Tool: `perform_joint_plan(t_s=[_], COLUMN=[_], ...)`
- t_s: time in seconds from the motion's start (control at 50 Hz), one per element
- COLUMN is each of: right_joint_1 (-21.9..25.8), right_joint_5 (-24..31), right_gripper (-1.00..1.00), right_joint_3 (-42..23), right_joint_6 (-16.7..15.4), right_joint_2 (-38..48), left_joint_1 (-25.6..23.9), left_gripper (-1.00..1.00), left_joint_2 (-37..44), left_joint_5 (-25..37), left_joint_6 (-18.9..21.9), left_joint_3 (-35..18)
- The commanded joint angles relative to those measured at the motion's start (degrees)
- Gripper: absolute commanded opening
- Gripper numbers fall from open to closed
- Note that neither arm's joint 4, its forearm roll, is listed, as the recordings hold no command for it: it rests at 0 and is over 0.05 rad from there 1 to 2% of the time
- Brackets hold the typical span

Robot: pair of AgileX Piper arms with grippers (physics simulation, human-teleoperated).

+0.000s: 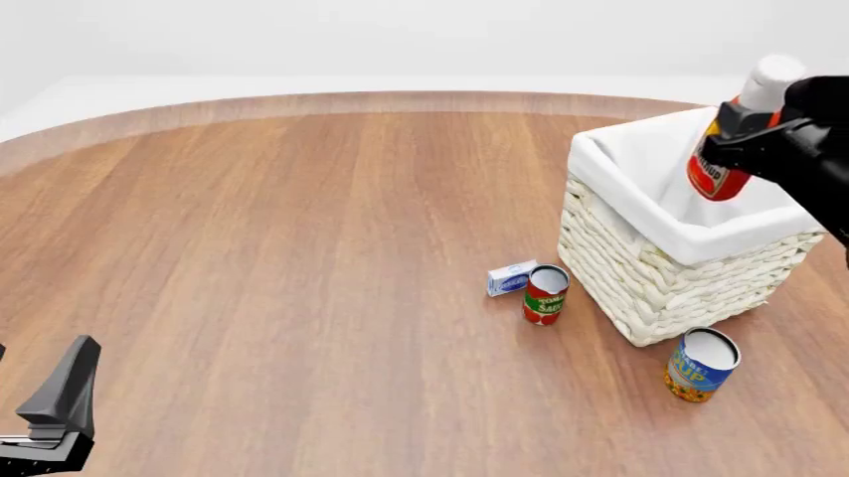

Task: Pick up the ketchup, and put it in the basket.

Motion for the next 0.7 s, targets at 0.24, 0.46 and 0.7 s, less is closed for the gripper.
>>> perform_joint_plan(t_s=[0.24, 0.46, 0.7], right_joint_1=[0.15, 0.19, 0.28], right_joint_5=[-1.43, -1.94, -1.43], right_gripper=[-1.0, -1.0, -1.0], right_joint_3=[-1.01, -0.78, -1.45], right_joint_6=[0.26, 0.15, -0.37], right_joint_2=[4.34, 5.51, 6.71], left_joint_1=[0.0, 0.0, 0.0], left_gripper=[1.0, 1.0, 1.0], left_joint_2=[0.0, 0.0, 0.0], left_joint_5=[0.0, 0.0, 0.0], left_joint_6=[0.0, 0.0, 0.0], left_joint_3=[0.0, 0.0, 0.0])
